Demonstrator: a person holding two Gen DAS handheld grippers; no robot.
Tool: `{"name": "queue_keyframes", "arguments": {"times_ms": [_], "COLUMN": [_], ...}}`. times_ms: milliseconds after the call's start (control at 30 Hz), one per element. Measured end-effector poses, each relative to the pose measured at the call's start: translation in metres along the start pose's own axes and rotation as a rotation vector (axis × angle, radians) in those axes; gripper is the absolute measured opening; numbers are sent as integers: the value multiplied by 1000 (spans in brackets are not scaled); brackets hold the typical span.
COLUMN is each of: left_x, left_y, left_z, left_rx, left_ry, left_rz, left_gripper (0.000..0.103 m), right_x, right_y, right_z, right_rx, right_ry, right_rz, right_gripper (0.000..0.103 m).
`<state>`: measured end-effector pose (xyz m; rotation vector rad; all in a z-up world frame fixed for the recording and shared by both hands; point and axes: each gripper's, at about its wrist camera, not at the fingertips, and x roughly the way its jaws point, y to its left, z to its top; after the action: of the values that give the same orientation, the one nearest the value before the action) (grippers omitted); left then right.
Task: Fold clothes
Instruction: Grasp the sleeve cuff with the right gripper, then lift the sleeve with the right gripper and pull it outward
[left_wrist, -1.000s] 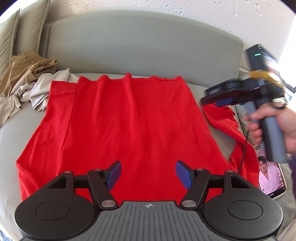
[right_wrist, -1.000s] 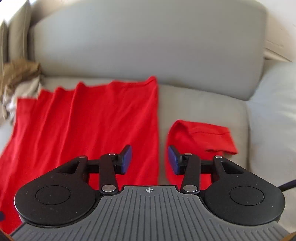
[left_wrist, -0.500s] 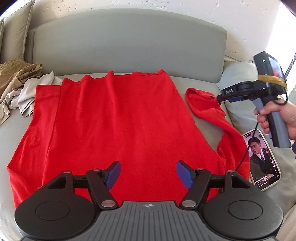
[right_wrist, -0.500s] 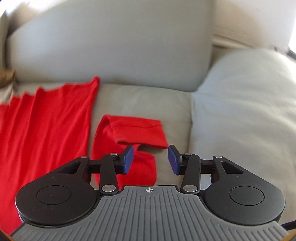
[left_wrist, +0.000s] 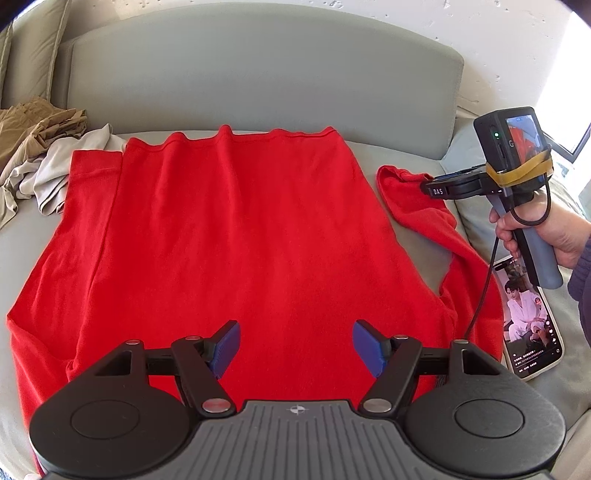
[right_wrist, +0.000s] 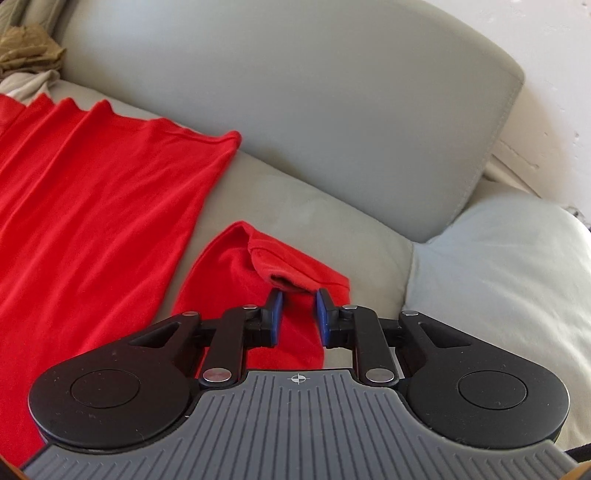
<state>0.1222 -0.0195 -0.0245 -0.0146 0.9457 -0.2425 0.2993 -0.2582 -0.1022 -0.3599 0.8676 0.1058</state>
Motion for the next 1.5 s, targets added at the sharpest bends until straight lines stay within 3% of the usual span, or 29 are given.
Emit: {"name": "queue_keyframes", "arguments": {"times_ms": [267,367,433,500,567,700,767,800,900,1333,1400,1500], "left_x": [1,1,1,1,2,3,3,3,3,4,3,-4], "left_y": [1,2,2,2,1,1,0,0,1,-2,-1,-2], "left_z": [-1,-1,-1,-1,-1,0,1,1,1,2,2,4], "left_rx": [-5,-6,-8,-7,-6,-5,-4,-3,-5,0,-3,-2], "left_ry": [1,1,1,1,0,-2,-3,-4,-3,0,-3,-19], "left_rz": [-3,-3,-3,-4,-4,-6,-6,-7,-9,-12,-9,-7], "left_gripper": [68,68,68,68,68,68,68,68,68,68,68,68], "right_x": [-1,-1,-1,2,7,5,2,2,5,12,12,0], "right_y": [9,14,17,21,23,20,14,13,10,11,12,2], "right_z": [11,13,15,15,15,20,22,23,22,8,7,13], "right_rx": [-94,-154,-194,-238,-266,-213,-157,-153,-157,-251,-257,-166], "right_ry": [-11,32,61,88,102,46,21,14,38,63,54,17], "right_rz": [60,55,51,25,-2,-40,-7,-7,29,13,-7,-4], "right_gripper": [22,22,29,45,49,47,45,36,28,27,10,10]}}
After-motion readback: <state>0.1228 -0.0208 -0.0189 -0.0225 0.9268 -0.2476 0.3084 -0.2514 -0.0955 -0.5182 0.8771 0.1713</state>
